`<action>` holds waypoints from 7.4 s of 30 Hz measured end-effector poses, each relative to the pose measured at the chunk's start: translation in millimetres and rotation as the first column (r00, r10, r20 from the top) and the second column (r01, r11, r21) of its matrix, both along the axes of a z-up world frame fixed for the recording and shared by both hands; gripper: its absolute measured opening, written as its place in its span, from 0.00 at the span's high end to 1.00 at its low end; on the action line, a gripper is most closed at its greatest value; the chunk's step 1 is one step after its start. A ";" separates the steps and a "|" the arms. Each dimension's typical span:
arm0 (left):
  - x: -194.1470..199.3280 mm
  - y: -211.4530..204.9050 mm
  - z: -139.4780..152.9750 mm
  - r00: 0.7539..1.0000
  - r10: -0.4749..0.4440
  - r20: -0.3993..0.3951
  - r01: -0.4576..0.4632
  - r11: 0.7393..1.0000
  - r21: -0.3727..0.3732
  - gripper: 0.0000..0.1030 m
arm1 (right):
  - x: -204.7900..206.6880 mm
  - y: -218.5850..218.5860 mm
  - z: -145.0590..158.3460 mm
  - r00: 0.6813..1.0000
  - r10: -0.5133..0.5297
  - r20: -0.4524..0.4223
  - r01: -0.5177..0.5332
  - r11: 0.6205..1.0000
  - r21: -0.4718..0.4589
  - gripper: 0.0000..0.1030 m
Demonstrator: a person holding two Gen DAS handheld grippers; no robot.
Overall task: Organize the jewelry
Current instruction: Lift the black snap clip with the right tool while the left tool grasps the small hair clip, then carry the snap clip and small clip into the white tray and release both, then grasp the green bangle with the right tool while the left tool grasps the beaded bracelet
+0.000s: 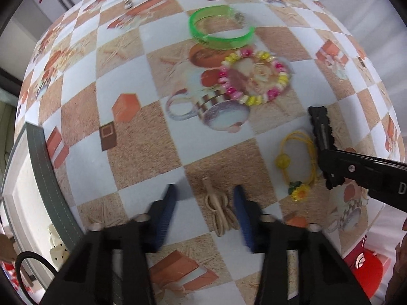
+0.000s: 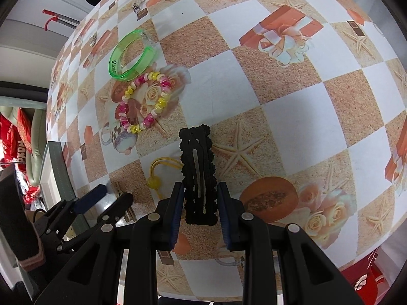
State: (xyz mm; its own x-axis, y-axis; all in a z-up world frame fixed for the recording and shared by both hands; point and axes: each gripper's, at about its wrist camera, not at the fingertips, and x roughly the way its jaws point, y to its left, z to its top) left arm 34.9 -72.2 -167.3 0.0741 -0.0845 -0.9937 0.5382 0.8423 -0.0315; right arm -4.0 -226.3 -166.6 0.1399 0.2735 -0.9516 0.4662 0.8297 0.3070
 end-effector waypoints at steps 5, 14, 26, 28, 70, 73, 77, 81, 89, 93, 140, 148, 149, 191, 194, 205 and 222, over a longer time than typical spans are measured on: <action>0.9 -3.4 3.2 1.000 0.011 -0.026 -0.011 0.999 -0.030 0.86 | -1.4 -1.1 3.9 1.000 0.003 0.005 -0.003 1.000 -0.006 0.72; 7.7 16.5 28.1 0.998 0.047 -0.042 -0.051 0.991 -0.127 0.86 | -4.0 -1.9 15.4 1.000 0.001 0.019 -0.001 1.000 -0.003 0.72; 6.2 75.5 59.7 0.994 0.105 -0.009 -0.105 0.976 -0.193 0.86 | -3.5 14.8 30.8 0.999 0.034 0.031 -0.034 0.999 -0.005 0.72; 5.7 79.1 62.3 0.993 0.118 -0.003 -0.116 0.973 -0.199 0.86 | -1.4 21.2 35.0 0.998 0.046 0.038 -0.046 0.999 -0.004 0.72; -20.0 324.1 49.8 0.827 0.560 0.048 -0.549 0.824 -0.141 0.86 | 67.8 297.8 55.1 0.816 0.563 0.130 -0.572 0.818 0.051 0.72; -17.9 325.9 39.0 0.827 0.561 0.043 -0.553 0.824 -0.120 0.86 | 71.7 309.0 46.1 0.809 0.578 0.111 -0.585 0.810 0.049 0.72; -14.2 326.4 25.2 0.826 0.563 0.028 -0.558 0.824 -0.099 0.86 | 77.7 318.6 31.0 0.798 0.598 0.076 -0.602 0.797 0.044 0.72; -12.3 324.1 16.9 0.832 0.554 0.026 -0.551 0.831 -0.081 0.86 | 78.9 322.5 20.4 0.791 0.609 0.051 -0.611 0.790 0.046 0.72; -9.5 318.8 9.9 0.838 0.546 0.028 -0.543 0.837 -0.058 0.86 | 80.5 322.7 2.4 0.796 0.605 0.011 -0.604 0.794 0.066 0.72; -8.1 317.0 9.5 0.842 0.539 0.031 -0.538 0.842 -0.046 0.86 | 82.2 324.0 -0.6 0.799 0.601 0.004 -0.600 0.796 0.078 0.71; 5.0 279.5 45.3 0.870 0.483 0.099 -0.488 0.872 0.029 0.00 | 33.0 146.2 38.7 0.976 0.217 0.009 -0.217 0.970 0.110 0.25; 12.8 243.8 65.6 0.902 0.413 0.126 -0.419 0.908 0.018 0.00 | 16.0 91.4 32.2 0.993 0.109 -0.039 -0.106 0.992 0.072 0.21; 14.4 239.5 67.6 0.904 0.407 0.128 -0.412 0.911 0.014 0.00 | 14.6 84.9 31.8 0.994 0.098 -0.041 -0.095 0.993 0.069 0.21; 81.2 15.9 8.4 0.952 0.305 -0.018 -0.306 0.950 -0.054 0.00 | 181.0 -29.9 2.8 0.972 0.237 -0.004 -0.236 0.968 -0.085 0.28; 85.3 11.7 1.2 0.947 0.319 -0.022 -0.320 0.947 -0.041 0.00 | 188.7 -26.5 -3.4 0.966 0.259 -0.011 -0.259 0.963 -0.080 0.37; 84.7 -9.9 -13.0 0.952 0.306 -0.003 -0.305 0.952 0.020 0.05 | 204.5 -2.1 -2.9 0.931 0.364 -0.025 -0.361 0.913 -0.188 0.67; 80.6 -65.6 -5.9 0.986 0.166 0.017 -0.166 0.986 -0.012 0.65 | 175.0 -54.8 0.1 0.966 0.258 0.000 -0.256 0.959 -0.121 0.89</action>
State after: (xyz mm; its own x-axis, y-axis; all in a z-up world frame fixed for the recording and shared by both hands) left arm 115.5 -137.8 -173.2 0.1053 -0.0796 -0.9912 0.3915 0.9196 -0.0323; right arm 171.0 -281.1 -166.4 0.0950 0.1873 -0.9777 0.2280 0.9519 0.2045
